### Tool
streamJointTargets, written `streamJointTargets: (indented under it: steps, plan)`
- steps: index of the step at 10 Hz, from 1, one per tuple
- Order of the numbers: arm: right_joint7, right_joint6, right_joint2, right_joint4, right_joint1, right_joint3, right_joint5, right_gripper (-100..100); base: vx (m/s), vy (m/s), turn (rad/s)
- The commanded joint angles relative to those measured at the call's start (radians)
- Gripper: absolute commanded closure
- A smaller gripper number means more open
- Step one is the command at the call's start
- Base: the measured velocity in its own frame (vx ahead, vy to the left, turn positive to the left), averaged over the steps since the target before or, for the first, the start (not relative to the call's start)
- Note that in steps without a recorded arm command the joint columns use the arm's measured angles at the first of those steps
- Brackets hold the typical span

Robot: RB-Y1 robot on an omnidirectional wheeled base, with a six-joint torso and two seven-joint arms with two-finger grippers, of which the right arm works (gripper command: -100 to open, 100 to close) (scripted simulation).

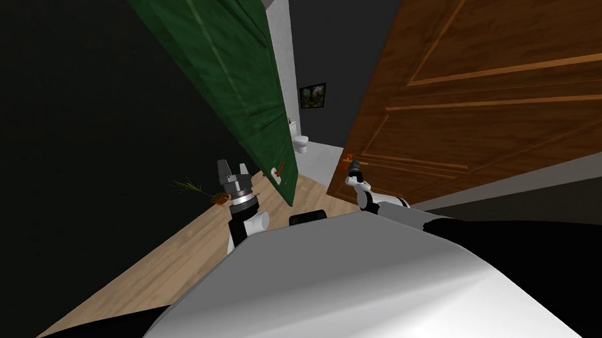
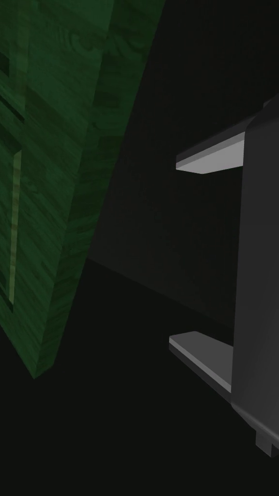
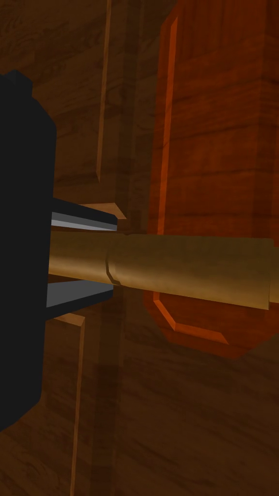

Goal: Pull the door open

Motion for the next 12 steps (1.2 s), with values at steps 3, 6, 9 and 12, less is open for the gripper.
streamJointTargets:
  steps: [3,6,9,12]
  plan:
    - [-0.036,-0.003,-0.006,0.003,0.003,0.035,0.010,100,-0.138,-0.017,0.066]
    - [-0.067,-0.001,-0.010,-0.003,0.005,0.070,0.021,100,-0.245,-0.005,0.101]
    - [-0.096,0.000,-0.014,-0.007,0.007,0.102,0.031,100,-0.219,-0.036,0.110]
    - [-0.125,0.001,-0.017,-0.012,0.009,0.134,0.042,100,-0.173,-0.019,0.068]
